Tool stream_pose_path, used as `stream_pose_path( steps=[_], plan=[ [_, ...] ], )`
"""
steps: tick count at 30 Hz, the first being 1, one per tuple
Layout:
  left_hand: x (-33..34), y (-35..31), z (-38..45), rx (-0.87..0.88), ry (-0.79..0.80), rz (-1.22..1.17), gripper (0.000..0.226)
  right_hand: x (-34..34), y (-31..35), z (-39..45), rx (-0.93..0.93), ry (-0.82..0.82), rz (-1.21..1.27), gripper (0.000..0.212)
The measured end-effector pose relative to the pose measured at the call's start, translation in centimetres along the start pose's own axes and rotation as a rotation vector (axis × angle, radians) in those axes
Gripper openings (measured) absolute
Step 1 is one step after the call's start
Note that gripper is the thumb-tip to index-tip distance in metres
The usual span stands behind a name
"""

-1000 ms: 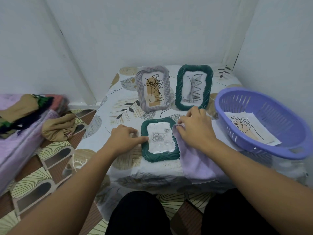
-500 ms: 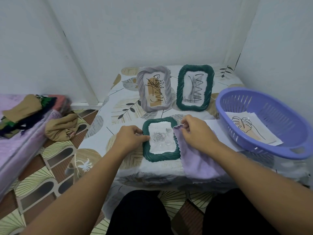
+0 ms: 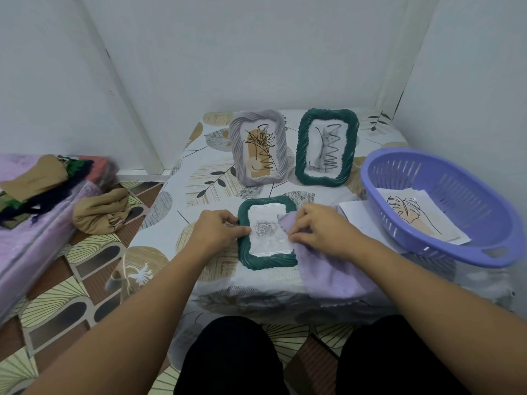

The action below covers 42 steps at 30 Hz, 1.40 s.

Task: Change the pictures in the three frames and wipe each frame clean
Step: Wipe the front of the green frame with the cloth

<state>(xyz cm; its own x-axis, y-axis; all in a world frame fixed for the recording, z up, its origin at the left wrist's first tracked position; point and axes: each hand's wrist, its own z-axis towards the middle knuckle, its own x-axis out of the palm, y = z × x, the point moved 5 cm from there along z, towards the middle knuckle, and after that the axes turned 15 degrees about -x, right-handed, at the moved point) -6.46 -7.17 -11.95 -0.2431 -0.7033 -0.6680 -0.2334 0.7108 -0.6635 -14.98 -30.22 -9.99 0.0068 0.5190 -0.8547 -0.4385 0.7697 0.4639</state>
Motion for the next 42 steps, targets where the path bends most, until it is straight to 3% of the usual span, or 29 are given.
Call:
stream_pose_path(
  steps=[2, 6, 9, 13, 19, 27, 30, 35, 39, 42],
  plan=[
    [0.0, 0.0, 0.0, -0.006, 0.004, 0.006, 0.031, -0.4, 0.0, 0.3, 0.021, -0.041, -0.008, 0.008],
    [0.0, 0.2, 0.3, 0.004, 0.010, 0.004, 0.032, 0.8, 0.7, 0.9, -0.077, 0.060, -0.011, 0.007],
    [0.0, 0.2, 0.3, 0.003, 0.008, 0.009, 0.031, -0.1, -0.3, 1.8, -0.003, -0.014, -0.088, 0.005],
    [-0.1, 0.3, 0.3, 0.009, 0.002, -0.009, 0.031, 0.7, 0.3, 1.9, -0.028, 0.161, 0.005, 0.003],
    [-0.1, 0.1, -0.1, -0.021, -0.003, 0.017, 0.034, -0.7, -2.2, 1.5, 0.163, -0.081, -0.118, 0.008],
    [0.3, -1.0, -1.1, -0.106, -0.101, 0.131, 0.043, -1.5, -1.6, 0.8, 0.295, 0.070, -0.284, 0.026],
    [1.2, -1.3, -1.3, -0.158, -0.037, -0.020, 0.033, -0.4, -0.4, 0.8, 0.339, 0.104, -0.282, 0.029],
    [1.1, -2.4, -2.2, -0.315, 0.140, -0.505, 0.011, -0.3, -0.7, 0.8, 0.471, 0.027, -0.165, 0.043],
    [0.0, -2.7, -2.5, -0.301, 0.189, -0.655, 0.012, 0.3, -1.0, 1.5, 0.475, 0.048, -0.118, 0.045],
    [-1.7, -1.7, -1.8, -0.271, 0.199, -0.724, 0.015, 0.2, -0.4, 2.5, 0.439, -0.096, 0.010, 0.043]
  ],
)
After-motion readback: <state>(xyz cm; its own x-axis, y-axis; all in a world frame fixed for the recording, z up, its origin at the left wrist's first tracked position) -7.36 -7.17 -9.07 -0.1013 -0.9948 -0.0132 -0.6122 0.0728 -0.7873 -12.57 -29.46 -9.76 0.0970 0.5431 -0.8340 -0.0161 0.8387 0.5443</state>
